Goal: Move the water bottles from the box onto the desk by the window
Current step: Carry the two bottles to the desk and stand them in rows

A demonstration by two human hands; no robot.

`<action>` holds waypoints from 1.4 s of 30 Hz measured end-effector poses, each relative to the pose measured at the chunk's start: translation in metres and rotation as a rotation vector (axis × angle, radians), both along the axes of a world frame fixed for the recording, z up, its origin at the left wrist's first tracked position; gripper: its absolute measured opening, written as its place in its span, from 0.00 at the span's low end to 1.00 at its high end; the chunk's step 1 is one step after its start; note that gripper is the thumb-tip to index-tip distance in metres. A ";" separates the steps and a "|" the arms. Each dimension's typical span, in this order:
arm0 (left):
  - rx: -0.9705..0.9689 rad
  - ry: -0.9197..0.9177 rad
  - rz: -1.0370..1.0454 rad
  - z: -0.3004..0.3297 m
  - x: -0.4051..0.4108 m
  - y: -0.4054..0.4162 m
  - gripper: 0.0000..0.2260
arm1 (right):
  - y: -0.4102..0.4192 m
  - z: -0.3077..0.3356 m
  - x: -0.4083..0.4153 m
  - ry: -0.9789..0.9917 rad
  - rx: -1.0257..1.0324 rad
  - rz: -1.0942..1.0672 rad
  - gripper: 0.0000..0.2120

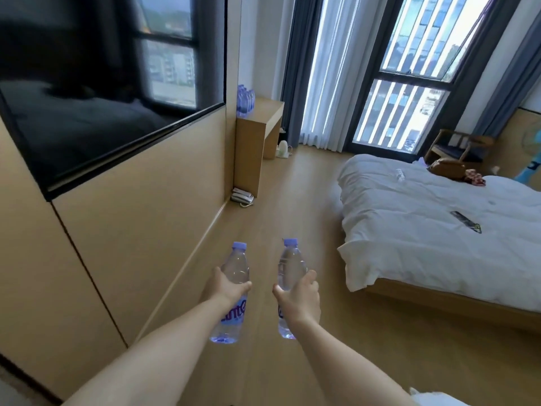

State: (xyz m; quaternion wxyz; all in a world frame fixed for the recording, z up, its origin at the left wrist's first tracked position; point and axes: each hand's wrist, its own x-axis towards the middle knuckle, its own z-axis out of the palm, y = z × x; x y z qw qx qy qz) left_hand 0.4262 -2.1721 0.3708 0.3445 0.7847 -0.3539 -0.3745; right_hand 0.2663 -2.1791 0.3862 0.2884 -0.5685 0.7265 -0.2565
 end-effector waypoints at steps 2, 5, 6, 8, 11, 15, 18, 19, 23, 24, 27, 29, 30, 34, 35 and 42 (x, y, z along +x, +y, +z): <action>0.025 0.001 -0.011 -0.006 0.019 -0.061 0.32 | -0.057 0.000 0.014 0.002 0.015 -0.024 0.32; 0.041 0.015 -0.033 0.000 0.038 -0.147 0.36 | -0.134 0.007 0.034 0.006 0.036 -0.061 0.31; 0.033 0.021 -0.044 0.005 0.042 -0.176 0.38 | -0.159 0.010 0.039 0.004 0.035 -0.070 0.30; 0.014 0.018 -0.065 0.014 0.047 -0.230 0.40 | -0.207 0.016 0.047 0.008 0.035 -0.084 0.30; 0.004 -0.014 -0.102 0.020 0.046 -0.300 0.39 | -0.275 0.016 0.054 0.015 0.030 -0.099 0.30; 0.035 -0.014 -0.111 0.012 0.050 -0.395 0.39 | -0.371 0.005 0.063 0.003 0.051 -0.108 0.30; 0.052 -0.020 -0.101 0.005 0.053 -0.468 0.40 | -0.448 -0.007 0.067 -0.008 0.055 -0.099 0.31; 0.058 -0.024 -0.091 0.002 0.054 -0.495 0.42 | -0.476 -0.011 0.068 -0.021 0.059 -0.100 0.31; 0.051 -0.063 -0.056 0.011 0.053 -0.597 0.42 | -0.586 -0.008 0.070 -0.033 0.075 -0.082 0.33; 0.041 -0.097 -0.057 0.017 0.054 -0.620 0.39 | -0.613 -0.005 0.071 -0.024 0.066 -0.069 0.32; 0.049 -0.162 -0.065 0.038 0.057 -0.687 0.31 | -0.688 0.011 0.077 -0.022 0.053 -0.064 0.31; 0.065 -0.181 -0.053 0.045 0.061 -0.729 0.29 | -0.733 0.017 0.082 -0.035 0.043 -0.059 0.30; 0.068 -0.188 -0.041 0.046 0.063 -0.751 0.28 | -0.755 0.018 0.085 -0.040 0.034 -0.057 0.30; 0.085 -0.213 -0.012 0.035 0.070 -0.843 0.27 | -0.849 0.006 0.093 -0.028 0.027 -0.068 0.32; 0.091 -0.226 -0.016 0.029 0.073 -0.866 0.27 | -0.874 0.000 0.095 -0.021 0.034 -0.070 0.32; 0.124 -0.218 -0.049 0.025 0.104 -1.065 0.27 | -1.061 -0.001 0.116 0.008 0.062 -0.105 0.30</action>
